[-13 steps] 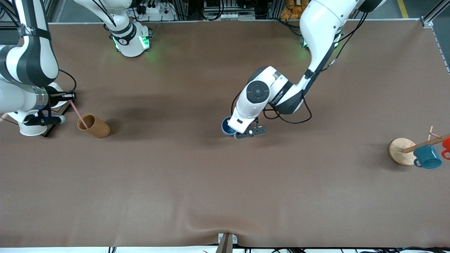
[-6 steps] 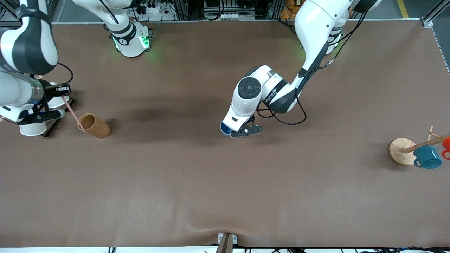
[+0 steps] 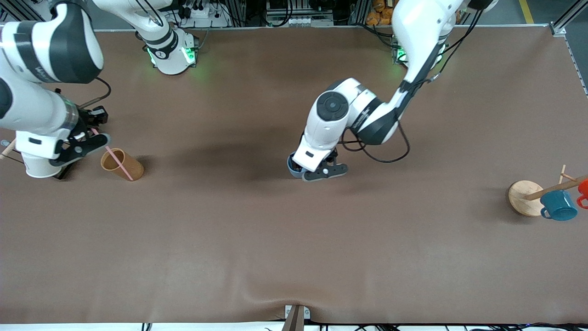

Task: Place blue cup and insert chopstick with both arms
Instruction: 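Carry the blue cup to the table middle with the left gripper, then release the blue cup and raise the left gripper away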

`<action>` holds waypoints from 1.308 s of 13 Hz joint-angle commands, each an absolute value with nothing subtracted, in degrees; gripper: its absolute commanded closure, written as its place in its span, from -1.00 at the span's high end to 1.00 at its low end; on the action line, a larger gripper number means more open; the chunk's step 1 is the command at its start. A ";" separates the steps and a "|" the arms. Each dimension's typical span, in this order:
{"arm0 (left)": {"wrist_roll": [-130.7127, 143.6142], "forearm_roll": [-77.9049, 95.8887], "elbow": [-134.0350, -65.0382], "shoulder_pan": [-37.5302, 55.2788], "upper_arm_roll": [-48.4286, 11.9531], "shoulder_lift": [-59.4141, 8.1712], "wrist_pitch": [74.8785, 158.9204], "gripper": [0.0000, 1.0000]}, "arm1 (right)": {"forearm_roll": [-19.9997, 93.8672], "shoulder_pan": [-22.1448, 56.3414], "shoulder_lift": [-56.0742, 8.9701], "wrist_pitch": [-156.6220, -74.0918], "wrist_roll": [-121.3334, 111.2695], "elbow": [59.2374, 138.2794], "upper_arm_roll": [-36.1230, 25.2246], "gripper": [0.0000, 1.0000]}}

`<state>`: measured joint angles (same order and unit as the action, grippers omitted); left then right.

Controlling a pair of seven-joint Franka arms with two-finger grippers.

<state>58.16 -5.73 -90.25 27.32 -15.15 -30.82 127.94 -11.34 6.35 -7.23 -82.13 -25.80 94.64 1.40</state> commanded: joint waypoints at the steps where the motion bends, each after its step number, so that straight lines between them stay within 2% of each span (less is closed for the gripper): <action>1: 59.24 -7.12 -91.14 23.40 -15.12 -23.58 121.67 1.00 | -12.57 9.83 -10.28 -82.70 -29.78 90.98 1.05 -1.00; 7: 56.16 -7.56 -91.14 11.44 -15.21 -16.01 112.34 1.00 | -14.68 25.20 -14.67 -83.14 -29.27 86.93 1.05 -1.00; 9: 52.06 -6.95 -90.97 8.01 -15.38 -13.81 110.14 1.00 | -15.46 32.49 -17.82 -83.50 -29.09 82.99 0.97 -1.00; 12: 46.32 -6.59 -87.38 6.86 -15.29 -12.48 105.94 1.00 | -20.64 40.67 -21.96 -83.67 -25.05 78.85 0.97 -1.00; 14: 45.88 -6.77 -82.29 6.24 -15.29 -12.57 98.91 1.00 | -21.18 42.97 -24.86 -84.28 -25.84 75.86 0.97 -1.00; 17: 37.82 -7.20 -81.30 4.67 -15.29 -11.09 95.28 1.00 | -24.95 45.26 -27.15 -90.51 -28.64 75.06 0.97 -1.00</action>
